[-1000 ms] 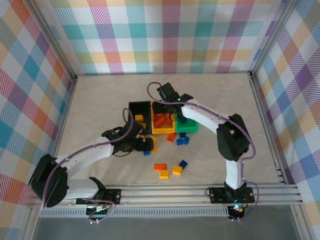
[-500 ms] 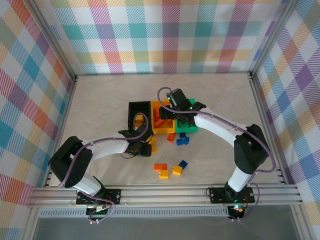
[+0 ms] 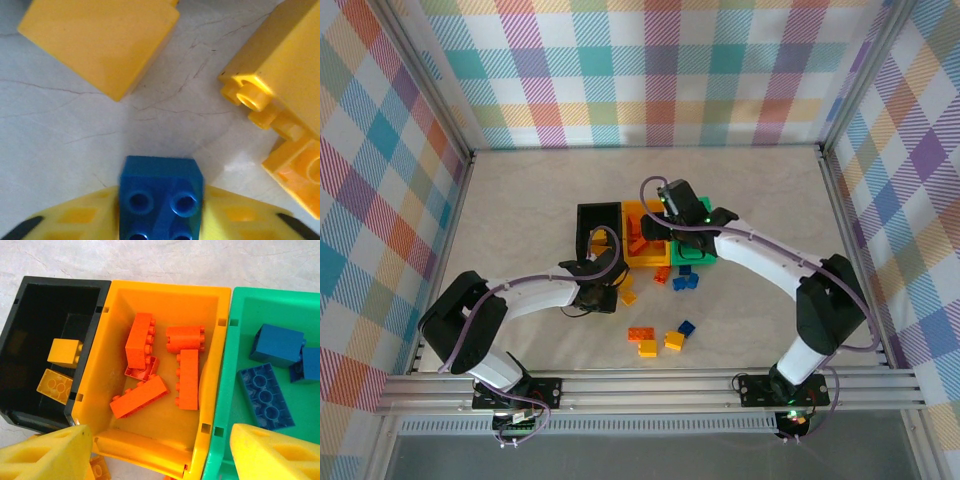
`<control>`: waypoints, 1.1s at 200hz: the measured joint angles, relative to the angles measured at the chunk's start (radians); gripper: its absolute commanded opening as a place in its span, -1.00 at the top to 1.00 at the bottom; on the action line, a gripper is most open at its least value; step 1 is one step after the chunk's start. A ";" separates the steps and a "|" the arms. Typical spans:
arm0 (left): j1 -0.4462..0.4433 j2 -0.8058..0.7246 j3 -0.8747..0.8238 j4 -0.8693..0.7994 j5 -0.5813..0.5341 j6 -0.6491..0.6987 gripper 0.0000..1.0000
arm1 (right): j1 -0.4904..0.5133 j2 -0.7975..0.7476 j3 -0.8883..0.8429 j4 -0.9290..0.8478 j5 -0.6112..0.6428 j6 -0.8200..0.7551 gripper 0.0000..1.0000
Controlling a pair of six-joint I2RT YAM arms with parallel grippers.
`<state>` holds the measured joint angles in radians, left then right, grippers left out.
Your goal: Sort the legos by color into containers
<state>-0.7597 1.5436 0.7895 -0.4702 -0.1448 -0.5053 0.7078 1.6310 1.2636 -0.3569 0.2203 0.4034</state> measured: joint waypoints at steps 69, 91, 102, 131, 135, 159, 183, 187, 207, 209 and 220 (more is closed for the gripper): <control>-0.079 -0.055 0.181 -0.094 0.003 0.005 0.40 | -0.045 -0.209 -0.237 0.016 0.024 0.043 -0.48; -0.103 -0.019 0.362 -0.098 0.028 0.006 0.40 | -0.079 -0.346 -0.368 -0.005 0.042 0.080 -0.49; -0.104 0.035 0.469 -0.097 0.042 0.010 0.40 | -0.092 -0.408 -0.422 -0.022 0.052 0.097 -0.49; -0.104 0.261 0.771 -0.083 0.071 0.034 0.42 | -0.098 -0.557 -0.530 -0.085 0.059 0.140 -0.49; -0.104 0.293 0.808 -0.086 0.074 0.038 0.43 | -0.098 -0.574 -0.540 -0.092 0.059 0.144 -0.49; -0.104 0.508 1.073 -0.138 0.085 0.061 0.44 | -0.098 -0.654 -0.600 -0.140 0.059 0.170 -0.48; -0.100 0.690 1.312 -0.223 0.084 0.077 0.44 | -0.100 -0.709 -0.645 -0.177 0.053 0.189 -0.48; -0.100 0.715 1.342 -0.235 0.084 0.080 0.44 | -0.100 -0.716 -0.649 -0.183 0.051 0.191 -0.47; -0.093 0.799 1.456 -0.302 0.084 0.083 0.20 | -0.100 -0.739 -0.666 -0.195 0.031 0.196 -0.47; -0.093 0.807 1.467 -0.310 0.084 0.083 0.14 | -0.100 -0.740 -0.666 -0.196 0.029 0.196 -0.47; -0.090 0.841 1.521 -0.341 0.085 0.094 -0.12 | -0.100 -0.738 -0.667 -0.193 0.008 0.196 -0.47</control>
<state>-0.8497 2.3844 2.3100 -0.8116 -0.0601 -0.4114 0.6079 0.8932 0.5964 -0.5503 0.2287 0.5991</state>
